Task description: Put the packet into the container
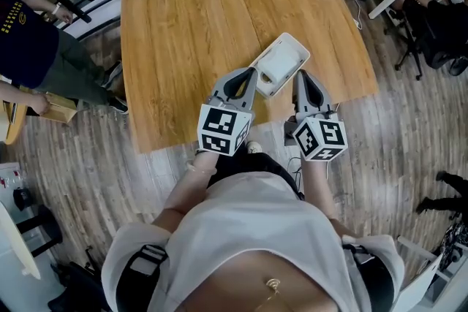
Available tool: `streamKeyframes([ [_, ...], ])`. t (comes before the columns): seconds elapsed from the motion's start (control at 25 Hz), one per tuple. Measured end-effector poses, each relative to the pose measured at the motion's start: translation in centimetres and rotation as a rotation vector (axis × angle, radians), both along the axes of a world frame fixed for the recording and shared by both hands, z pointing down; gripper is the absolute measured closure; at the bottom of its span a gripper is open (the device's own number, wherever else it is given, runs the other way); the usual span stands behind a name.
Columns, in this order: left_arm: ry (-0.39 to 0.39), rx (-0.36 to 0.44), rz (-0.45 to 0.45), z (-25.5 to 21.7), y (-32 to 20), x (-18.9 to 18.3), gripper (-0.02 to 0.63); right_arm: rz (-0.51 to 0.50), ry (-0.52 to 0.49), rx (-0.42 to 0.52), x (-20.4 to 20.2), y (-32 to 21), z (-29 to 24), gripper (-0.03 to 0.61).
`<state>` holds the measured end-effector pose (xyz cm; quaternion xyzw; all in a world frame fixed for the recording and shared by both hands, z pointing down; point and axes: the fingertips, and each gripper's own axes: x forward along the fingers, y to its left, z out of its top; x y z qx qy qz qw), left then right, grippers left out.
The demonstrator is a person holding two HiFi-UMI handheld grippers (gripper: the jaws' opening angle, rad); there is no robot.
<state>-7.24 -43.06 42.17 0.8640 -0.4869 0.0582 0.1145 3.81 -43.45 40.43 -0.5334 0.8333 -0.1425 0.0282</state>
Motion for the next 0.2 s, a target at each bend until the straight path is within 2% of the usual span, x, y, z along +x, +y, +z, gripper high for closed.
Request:
streamKeyframes([
  [0.2,-0.006,-0.005,0.000,-0.05,-0.18,-0.44,0.606,-0.009,0.007,-0.004,-0.49,-0.10,-0.18,0.568],
])
